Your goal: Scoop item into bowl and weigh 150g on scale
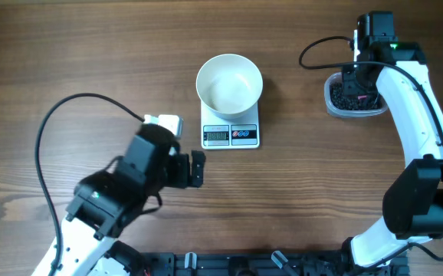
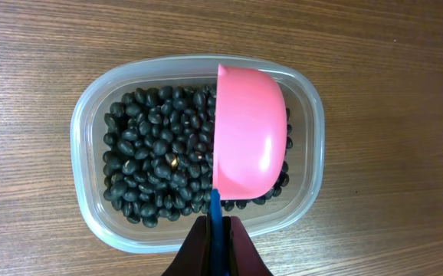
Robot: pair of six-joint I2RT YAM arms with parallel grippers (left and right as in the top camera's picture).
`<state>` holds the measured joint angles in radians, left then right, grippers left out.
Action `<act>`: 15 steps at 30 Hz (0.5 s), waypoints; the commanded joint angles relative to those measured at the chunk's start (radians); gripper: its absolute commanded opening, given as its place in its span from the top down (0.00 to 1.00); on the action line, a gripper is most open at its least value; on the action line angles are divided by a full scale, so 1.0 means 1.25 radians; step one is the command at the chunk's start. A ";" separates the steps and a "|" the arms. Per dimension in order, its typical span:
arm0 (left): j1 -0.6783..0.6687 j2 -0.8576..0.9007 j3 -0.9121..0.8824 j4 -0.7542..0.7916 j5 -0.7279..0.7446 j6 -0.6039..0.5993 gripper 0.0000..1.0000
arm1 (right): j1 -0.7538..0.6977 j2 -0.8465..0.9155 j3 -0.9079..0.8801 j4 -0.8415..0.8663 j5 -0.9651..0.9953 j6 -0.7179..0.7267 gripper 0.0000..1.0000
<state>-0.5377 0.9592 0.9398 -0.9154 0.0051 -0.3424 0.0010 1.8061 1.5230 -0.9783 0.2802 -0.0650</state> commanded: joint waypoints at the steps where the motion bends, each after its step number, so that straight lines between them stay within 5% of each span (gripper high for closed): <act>1: 0.079 -0.004 0.002 0.010 0.176 0.173 0.00 | -0.004 -0.022 0.007 0.002 -0.011 0.012 0.96; 15: 0.095 0.000 0.082 -0.086 0.144 0.398 0.00 | -0.003 -0.022 0.007 -0.008 -0.016 0.011 0.96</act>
<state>-0.4377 0.9592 0.9508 -0.9844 0.2070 0.0269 0.0010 1.8061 1.5230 -0.9848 0.2764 -0.0650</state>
